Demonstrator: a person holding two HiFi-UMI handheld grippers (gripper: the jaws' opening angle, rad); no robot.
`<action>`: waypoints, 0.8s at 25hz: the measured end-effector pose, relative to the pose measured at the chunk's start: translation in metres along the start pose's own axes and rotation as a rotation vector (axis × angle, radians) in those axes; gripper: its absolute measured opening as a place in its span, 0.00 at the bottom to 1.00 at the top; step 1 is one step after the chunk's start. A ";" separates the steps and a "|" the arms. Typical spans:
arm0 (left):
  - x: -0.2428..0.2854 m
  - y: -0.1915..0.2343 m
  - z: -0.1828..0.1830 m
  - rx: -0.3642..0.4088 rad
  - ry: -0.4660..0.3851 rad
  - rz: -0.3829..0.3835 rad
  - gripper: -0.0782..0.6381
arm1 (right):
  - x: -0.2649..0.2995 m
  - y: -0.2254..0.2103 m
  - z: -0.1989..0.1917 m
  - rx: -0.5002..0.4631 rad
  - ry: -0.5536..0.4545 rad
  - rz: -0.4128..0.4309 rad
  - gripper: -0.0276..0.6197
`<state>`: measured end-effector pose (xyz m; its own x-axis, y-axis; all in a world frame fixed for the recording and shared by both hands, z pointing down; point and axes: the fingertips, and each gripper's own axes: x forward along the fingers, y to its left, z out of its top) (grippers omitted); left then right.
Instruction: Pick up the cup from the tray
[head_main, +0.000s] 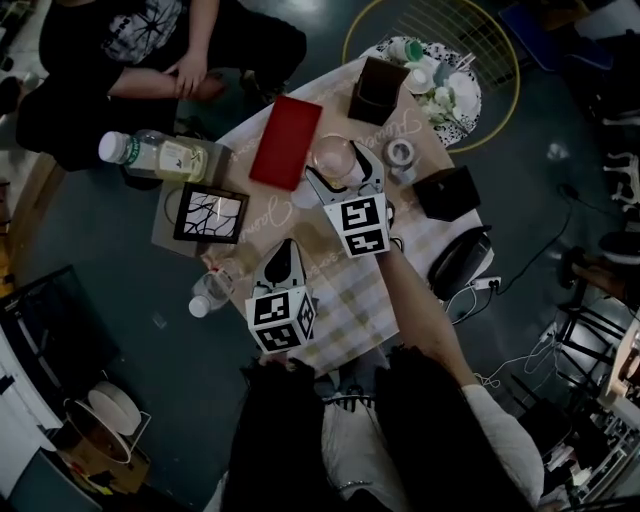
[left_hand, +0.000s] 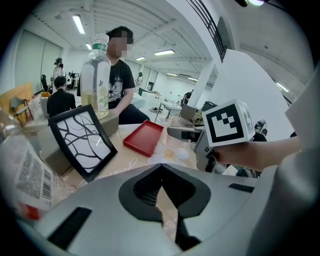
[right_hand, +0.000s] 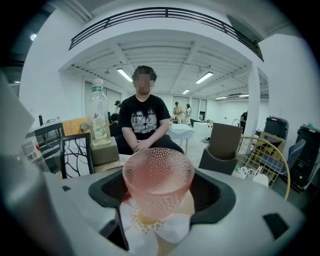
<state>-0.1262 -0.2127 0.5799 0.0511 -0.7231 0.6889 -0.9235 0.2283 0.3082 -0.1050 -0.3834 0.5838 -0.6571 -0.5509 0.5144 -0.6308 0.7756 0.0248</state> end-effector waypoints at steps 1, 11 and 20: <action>0.001 -0.004 -0.001 0.007 0.002 -0.007 0.12 | -0.004 -0.005 -0.004 0.006 0.003 -0.011 0.64; 0.005 -0.025 -0.012 0.062 0.030 -0.054 0.12 | -0.035 -0.034 -0.047 0.071 0.023 -0.107 0.64; 0.004 -0.026 -0.019 0.069 0.041 -0.050 0.12 | -0.041 -0.031 -0.055 0.056 0.014 -0.107 0.64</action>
<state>-0.0949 -0.2096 0.5872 0.1119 -0.7045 0.7008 -0.9432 0.1467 0.2980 -0.0357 -0.3676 0.6094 -0.5795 -0.6248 0.5232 -0.7192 0.6940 0.0323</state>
